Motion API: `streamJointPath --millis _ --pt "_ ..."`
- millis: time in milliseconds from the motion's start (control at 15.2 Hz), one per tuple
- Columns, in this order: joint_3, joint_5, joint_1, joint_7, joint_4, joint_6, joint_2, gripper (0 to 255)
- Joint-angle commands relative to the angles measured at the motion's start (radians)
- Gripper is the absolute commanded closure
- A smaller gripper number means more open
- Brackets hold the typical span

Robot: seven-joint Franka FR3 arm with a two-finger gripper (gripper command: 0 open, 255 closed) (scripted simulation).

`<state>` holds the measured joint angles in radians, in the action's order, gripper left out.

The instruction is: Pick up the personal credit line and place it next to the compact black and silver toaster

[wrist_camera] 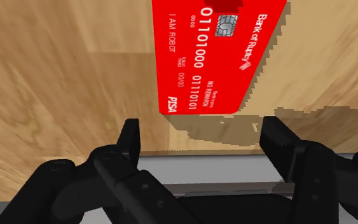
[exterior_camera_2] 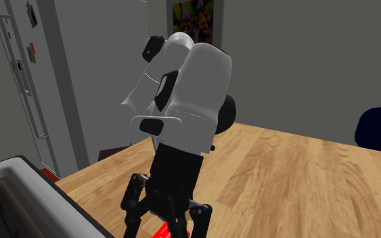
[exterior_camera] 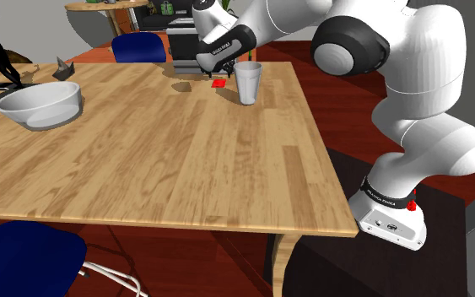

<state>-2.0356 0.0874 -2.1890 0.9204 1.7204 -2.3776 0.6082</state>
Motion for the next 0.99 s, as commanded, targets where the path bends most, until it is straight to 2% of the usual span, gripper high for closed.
streamJointPath --millis 0,198,462,924 --pt "0.000 0.000 0.000 0.000 0.000 0.000 0.000 0" --pt "0.000 0.000 0.000 0.000 0.000 0.000 0.000 0" --pt "0.081 -0.058 0.115 0.035 -0.001 0.084 -0.068 0" --pt "0.081 -0.058 0.115 0.035 -0.001 0.084 -0.068 0"
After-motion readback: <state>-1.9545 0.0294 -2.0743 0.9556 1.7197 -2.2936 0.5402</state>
